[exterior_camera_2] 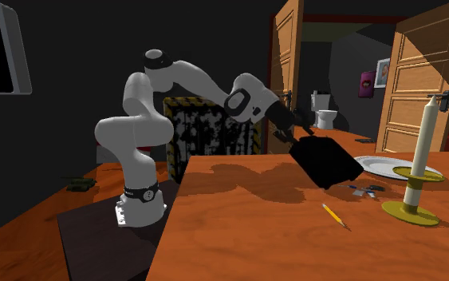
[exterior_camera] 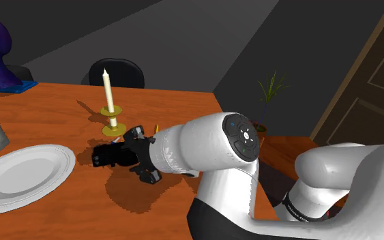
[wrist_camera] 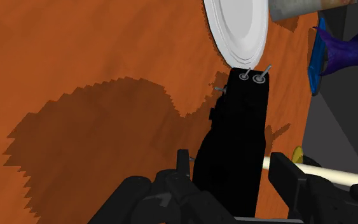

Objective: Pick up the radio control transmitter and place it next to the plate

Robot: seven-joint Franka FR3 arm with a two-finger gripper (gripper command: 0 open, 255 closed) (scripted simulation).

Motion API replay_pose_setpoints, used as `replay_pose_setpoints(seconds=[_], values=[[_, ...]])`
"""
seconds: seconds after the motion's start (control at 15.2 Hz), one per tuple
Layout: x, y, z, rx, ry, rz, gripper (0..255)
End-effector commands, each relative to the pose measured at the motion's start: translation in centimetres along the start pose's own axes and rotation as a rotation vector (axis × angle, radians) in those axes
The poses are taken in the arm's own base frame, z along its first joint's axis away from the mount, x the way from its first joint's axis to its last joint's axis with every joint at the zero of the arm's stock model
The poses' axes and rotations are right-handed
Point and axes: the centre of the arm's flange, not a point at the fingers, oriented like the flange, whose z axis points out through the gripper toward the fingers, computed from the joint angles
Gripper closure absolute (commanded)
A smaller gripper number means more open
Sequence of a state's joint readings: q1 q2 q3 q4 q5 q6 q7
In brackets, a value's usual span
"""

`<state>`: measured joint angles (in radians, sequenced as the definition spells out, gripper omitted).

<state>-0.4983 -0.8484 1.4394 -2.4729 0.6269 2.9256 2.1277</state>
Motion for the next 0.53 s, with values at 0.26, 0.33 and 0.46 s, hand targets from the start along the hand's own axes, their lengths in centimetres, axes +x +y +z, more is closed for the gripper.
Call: replay_pose_setpoints(seconds=[0.26, 0.33, 0.46], values=[[0.6, 2.5, 2.2, -0.007, 0.011, 0.005, 255], [0.7, 2.9, 2.5, -0.007, 0.011, 0.005, 255], [0.8, 3.9, 3.3, -0.007, 0.011, 0.005, 255]])
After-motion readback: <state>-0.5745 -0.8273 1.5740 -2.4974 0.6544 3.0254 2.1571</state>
